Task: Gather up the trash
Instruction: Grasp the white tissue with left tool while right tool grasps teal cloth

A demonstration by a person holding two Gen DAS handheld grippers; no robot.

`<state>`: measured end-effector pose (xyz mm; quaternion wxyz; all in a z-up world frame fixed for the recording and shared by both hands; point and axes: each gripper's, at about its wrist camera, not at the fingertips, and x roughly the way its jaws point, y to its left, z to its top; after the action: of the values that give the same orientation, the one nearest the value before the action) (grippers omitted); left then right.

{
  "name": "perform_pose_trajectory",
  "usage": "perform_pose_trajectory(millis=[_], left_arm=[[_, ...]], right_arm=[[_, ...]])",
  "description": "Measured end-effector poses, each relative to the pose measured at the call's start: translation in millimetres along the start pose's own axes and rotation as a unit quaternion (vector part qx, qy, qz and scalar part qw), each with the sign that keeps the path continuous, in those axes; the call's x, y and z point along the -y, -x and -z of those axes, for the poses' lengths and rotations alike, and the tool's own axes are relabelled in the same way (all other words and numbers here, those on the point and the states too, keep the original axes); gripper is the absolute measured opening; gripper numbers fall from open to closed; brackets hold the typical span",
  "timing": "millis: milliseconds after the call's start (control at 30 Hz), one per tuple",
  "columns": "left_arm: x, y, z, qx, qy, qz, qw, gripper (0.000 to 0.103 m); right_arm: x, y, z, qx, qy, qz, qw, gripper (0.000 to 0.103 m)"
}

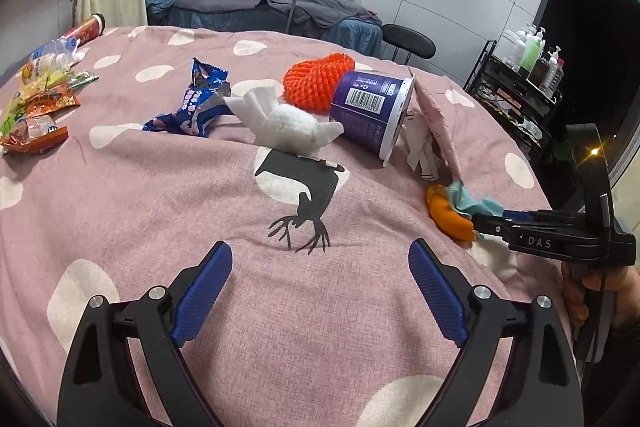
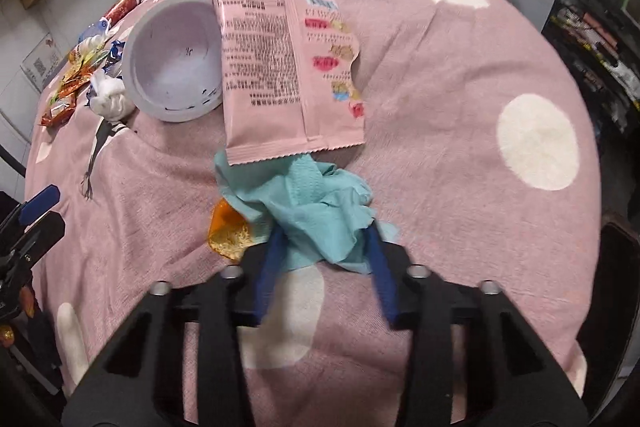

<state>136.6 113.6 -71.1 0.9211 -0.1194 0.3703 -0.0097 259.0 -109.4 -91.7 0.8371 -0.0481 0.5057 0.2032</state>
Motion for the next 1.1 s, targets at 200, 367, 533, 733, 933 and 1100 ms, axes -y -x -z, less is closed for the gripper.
perform_pose_trajectory(millis=[200, 367, 533, 733, 933, 1100], left_arm=[[-6, -1, -6, 0.004, 0.009, 0.0, 1.0, 0.088], [-14, -4, -21, 0.014, 0.03, -0.003, 0.9995, 0.088], [-16, -17, -47, 0.019, 0.048, -0.009, 0.9986, 0.088], [-14, -48, -73, 0.004, 0.061, -0.042, 0.9973, 0.088], [-12, -75, -76, -0.027, 0.045, -0.063, 0.9966, 0.046], [-16, -62, -69, -0.004, 0.059, -0.052, 0.9969, 0.033]], right_arm=[[2, 27, 13, 0.042, -0.007, -0.029, 0.999, 0.011], [-1, 55, 35, 0.063, -0.015, -0.051, 0.997, 0.011], [-4, 82, 53, 0.089, -0.017, -0.058, 0.994, 0.011], [-4, 103, 69, 0.118, -0.022, -0.045, 0.992, 0.011], [10, 106, 84, 0.12, -0.048, -0.05, 0.99, 0.011], [21, 109, 92, 0.133, -0.069, -0.055, 0.987, 0.011]])
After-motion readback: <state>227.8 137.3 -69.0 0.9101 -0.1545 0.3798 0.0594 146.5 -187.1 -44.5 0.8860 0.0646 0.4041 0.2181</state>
